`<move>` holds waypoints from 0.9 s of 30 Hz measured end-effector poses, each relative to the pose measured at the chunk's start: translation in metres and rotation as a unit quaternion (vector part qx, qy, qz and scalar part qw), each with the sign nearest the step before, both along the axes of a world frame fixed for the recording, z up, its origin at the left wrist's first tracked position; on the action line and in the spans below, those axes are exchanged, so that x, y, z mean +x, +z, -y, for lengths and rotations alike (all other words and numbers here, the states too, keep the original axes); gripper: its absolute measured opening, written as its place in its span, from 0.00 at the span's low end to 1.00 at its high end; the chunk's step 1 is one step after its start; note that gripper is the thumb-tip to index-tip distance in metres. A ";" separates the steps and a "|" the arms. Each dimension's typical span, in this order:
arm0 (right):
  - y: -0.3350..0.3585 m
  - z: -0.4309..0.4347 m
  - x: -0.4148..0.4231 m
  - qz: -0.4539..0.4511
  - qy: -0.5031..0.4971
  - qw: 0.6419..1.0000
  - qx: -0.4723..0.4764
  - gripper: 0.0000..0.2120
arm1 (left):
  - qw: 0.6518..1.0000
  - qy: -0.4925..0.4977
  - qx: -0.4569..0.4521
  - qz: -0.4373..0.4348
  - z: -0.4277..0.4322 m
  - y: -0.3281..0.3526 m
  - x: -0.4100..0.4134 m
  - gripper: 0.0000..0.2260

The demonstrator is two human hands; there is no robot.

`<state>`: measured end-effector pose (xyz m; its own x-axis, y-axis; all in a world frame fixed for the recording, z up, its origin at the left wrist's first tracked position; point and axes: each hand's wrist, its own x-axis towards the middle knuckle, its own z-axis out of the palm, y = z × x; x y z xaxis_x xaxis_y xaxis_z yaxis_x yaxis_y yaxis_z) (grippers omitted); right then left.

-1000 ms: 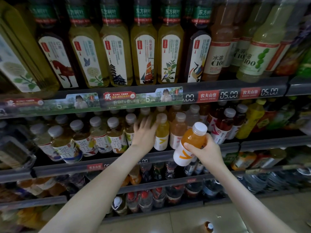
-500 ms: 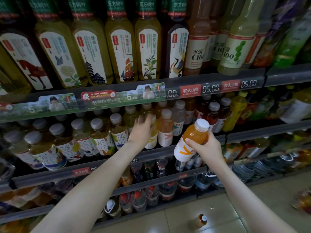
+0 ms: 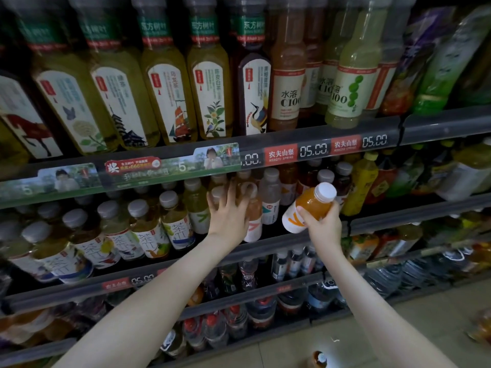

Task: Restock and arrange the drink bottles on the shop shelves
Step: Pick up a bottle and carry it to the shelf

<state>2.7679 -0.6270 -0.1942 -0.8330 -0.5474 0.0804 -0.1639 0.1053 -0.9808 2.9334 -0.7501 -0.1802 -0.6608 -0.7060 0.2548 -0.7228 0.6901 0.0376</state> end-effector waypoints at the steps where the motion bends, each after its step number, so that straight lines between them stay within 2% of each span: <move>1: -0.003 0.007 -0.003 0.000 0.002 1.000 -0.001 0.33 | 1.000 -0.002 0.000 0.010 0.000 -0.001 0.000 0.35; 7: -0.014 0.038 -0.009 -0.011 0.033 0.999 0.016 0.31 | 1.000 0.012 0.016 0.017 -0.003 -0.002 0.001 0.35; 14: -0.029 0.057 -0.024 -0.043 0.097 0.994 0.035 0.28 | 0.999 0.042 -0.014 0.027 -0.009 -0.007 -0.004 0.36; 16: -0.029 0.062 -0.032 -0.086 0.088 0.990 0.063 0.28 | 0.997 0.060 -0.021 0.033 -0.011 -0.008 -0.007 0.36; 18: -0.027 0.064 -0.035 -0.168 0.085 0.976 0.107 0.30 | 0.995 0.077 -0.027 0.050 -0.011 -0.008 -0.011 0.35; 20: -0.023 0.062 -0.033 -0.319 0.064 0.927 0.184 0.38 | 0.993 0.089 -0.052 0.059 -0.011 -0.009 -0.015 0.38; 22: -0.021 0.060 -0.032 -0.483 0.016 0.848 0.216 0.44 | 0.990 0.099 -0.080 0.064 -0.011 -0.015 -0.017 0.45; 24: -0.021 0.060 -0.039 -0.564 0.015 0.795 0.224 0.46 | 0.988 0.106 -0.097 0.065 -0.012 -0.020 -0.020 0.50; 27: -0.022 0.057 -0.056 -0.639 0.046 0.723 0.256 0.46 | 0.986 0.113 -0.100 0.069 -0.013 -0.023 -0.024 0.53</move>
<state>2.7114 -0.6836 -0.2161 -0.2145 -0.8269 0.5199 -0.9324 0.3318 0.1431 2.9092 -0.7371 -0.2033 -0.5301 -0.7841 0.3228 -0.8479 0.4937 -0.1933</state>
